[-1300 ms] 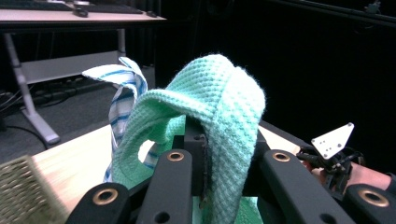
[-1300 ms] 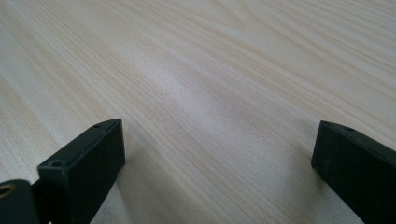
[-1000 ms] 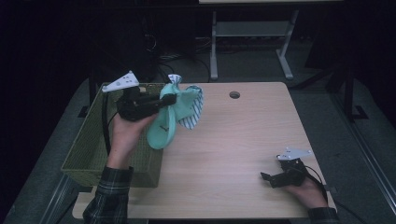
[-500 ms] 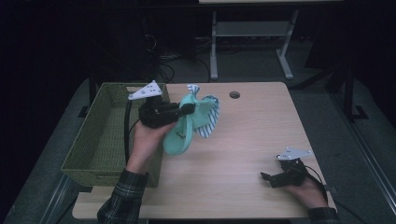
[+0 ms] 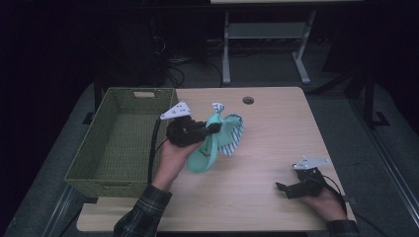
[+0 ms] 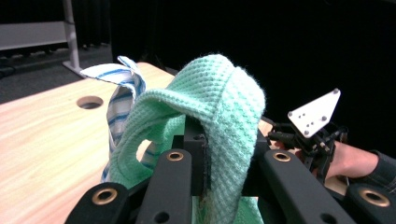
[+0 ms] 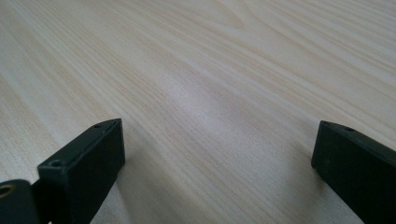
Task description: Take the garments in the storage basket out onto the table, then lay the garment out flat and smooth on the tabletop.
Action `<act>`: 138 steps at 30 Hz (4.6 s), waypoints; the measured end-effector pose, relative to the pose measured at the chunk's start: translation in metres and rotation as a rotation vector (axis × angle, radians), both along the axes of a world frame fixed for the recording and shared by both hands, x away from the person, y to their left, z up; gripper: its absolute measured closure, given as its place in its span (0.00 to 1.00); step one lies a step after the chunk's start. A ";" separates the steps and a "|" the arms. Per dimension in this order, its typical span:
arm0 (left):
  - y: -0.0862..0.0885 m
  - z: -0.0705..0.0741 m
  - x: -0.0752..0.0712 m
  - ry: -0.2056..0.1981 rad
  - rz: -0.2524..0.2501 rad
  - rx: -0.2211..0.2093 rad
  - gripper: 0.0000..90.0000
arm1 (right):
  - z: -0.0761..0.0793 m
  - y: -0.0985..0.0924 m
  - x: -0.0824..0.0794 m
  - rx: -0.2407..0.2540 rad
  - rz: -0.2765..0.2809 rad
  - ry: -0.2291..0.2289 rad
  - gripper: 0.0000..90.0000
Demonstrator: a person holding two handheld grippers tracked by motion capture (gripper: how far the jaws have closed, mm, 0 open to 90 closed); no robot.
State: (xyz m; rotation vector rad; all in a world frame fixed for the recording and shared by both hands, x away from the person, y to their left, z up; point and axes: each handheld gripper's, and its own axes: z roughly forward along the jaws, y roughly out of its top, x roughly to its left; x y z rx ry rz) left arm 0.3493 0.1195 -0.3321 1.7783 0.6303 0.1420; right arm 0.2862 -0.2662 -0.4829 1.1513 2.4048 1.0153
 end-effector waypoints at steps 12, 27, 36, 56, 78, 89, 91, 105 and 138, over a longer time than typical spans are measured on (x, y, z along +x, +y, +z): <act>-0.034 -0.028 -0.004 0.022 -0.059 0.052 0.86 | 0.000 0.000 0.000 -0.003 0.002 -0.002 0.03; -0.064 -0.073 -0.004 0.073 -0.116 0.133 0.86 | 0.000 0.000 0.000 -0.003 0.002 -0.001 0.03; -0.074 -0.095 -0.004 0.093 -0.127 0.190 0.84 | 0.000 0.000 0.000 -0.003 0.002 -0.001 0.03; -0.077 -0.118 0.001 0.133 -0.131 0.292 0.62 | 0.000 0.000 0.000 -0.003 0.002 -0.001 0.03; -0.037 -0.101 -0.027 0.147 -0.122 0.337 0.50 | 0.000 0.000 0.000 -0.004 0.002 -0.001 0.03; -0.039 -0.116 -0.021 0.197 -0.141 0.359 0.72 | 0.000 0.000 0.000 -0.004 0.002 0.000 0.03; -0.040 -0.117 -0.020 0.205 -0.146 0.358 0.81 | 0.000 0.000 0.000 -0.004 0.002 0.000 0.03; -0.029 -0.097 -0.012 0.121 -0.104 0.330 0.97 | 0.000 0.000 0.000 -0.004 -0.004 -0.001 0.03; -0.015 -0.077 -0.009 0.050 0.113 0.322 0.77 | 0.000 0.000 -0.001 -0.002 -0.008 -0.004 0.03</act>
